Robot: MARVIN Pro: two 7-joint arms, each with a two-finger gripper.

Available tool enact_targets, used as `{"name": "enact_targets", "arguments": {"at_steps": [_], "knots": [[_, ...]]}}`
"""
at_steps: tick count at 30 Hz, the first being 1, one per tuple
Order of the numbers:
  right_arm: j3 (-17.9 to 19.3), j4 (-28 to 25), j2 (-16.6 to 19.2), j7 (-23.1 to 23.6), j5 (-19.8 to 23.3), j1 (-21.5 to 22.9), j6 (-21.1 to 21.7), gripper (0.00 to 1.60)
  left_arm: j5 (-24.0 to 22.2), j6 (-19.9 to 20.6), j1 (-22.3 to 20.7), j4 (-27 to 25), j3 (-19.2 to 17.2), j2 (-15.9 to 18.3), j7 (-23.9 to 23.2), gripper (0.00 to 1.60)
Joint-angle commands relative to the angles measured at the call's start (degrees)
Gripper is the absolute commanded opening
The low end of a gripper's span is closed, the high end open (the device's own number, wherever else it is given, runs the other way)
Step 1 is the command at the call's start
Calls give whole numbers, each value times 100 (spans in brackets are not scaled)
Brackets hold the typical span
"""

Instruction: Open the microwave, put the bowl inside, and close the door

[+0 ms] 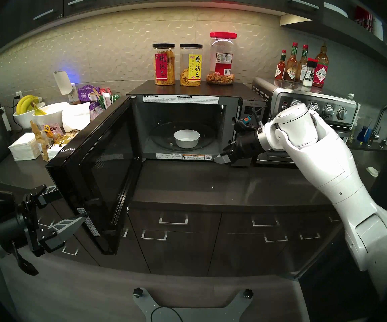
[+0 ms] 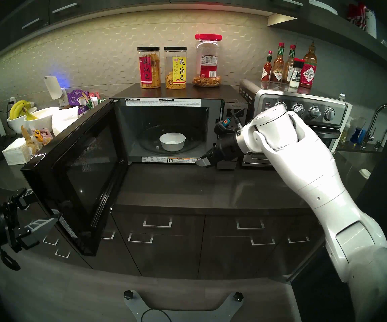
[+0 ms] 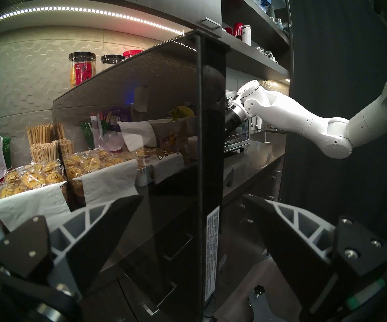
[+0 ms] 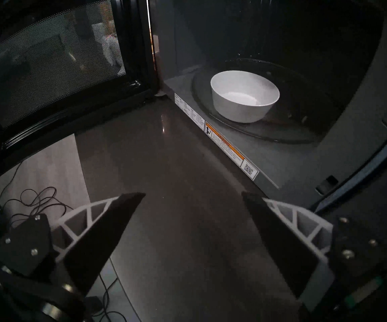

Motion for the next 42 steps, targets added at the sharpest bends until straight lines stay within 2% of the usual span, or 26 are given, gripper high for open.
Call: {"name": "enact_targets", "arguments": {"at_steps": [1, 2, 3, 5, 6, 8, 12, 13, 15, 19, 21, 22, 30, 36, 38, 39, 40, 42], "knots": [[675, -650, 636, 189, 220, -641, -9, 160, -45, 1, -16, -30, 9, -10, -25, 160], [675, -650, 636, 189, 220, -641, -9, 160, -45, 1, -16, -30, 9, -10, -25, 160], [758, -835, 805, 156, 290, -793, -9, 160, -46, 1, -16, -30, 9, -10, -25, 160], [981, -896, 884, 163, 382, -945, -9, 160, -49, 2, -16, -30, 9, -11, -26, 160], [1193, -1071, 1047, 113, 499, -1225, -9, 160, -51, 2, -16, -30, 9, -12, -27, 160], [1175, -1021, 1083, 135, 538, -1176, -9, 160, -51, 2, -17, -30, 8, -12, -27, 160], [1463, -1091, 1246, 58, 710, -1540, -58, 160, -55, 2, -17, -30, 8, -13, -29, 160], [1391, -1021, 1310, 58, 792, -1468, -47, 160, -56, 2, -17, -30, 8, -13, -29, 160], [1647, -1086, 1322, -6, 866, -1757, -127, 160, -58, 3, -17, -30, 8, -13, -30, 160], [1957, -1044, 1381, -21, 1092, -2049, -264, 160, -60, 3, -17, -30, 7, -14, -31, 160], [2076, -1004, 1394, -19, 1172, -2150, -309, 160, -61, 3, -17, -30, 7, -14, -31, 160], [2263, -1028, 1352, -39, 1205, -2323, -349, 160, -61, 3, -18, -30, 7, -14, -31, 160], [2767, -897, 1271, -95, 1326, -2847, -614, 160, -63, 3, -17, -30, 7, -14, -32, 160], [3234, -852, 1129, -194, 1360, -3401, -1157, 160, -64, 3, -17, -30, 7, -15, -32, 160], [3336, -865, 1092, -214, 1355, -3553, -1306, 160, -65, 3, -18, -30, 7, -15, -32, 160], [3263, -786, 1081, -171, 1329, -3467, -1320, 160, -65, 3, -18, -30, 6, -15, -32, 160], [3428, -835, 1009, -230, 1340, -3681, -1533, 160, -65, 3, -18, -30, 6, -15, -33, 160], [3460, -802, 957, -250, 1335, -3717, -1637, 160, -66, 4, -18, -30, 6, -15, -33, 160]]}}
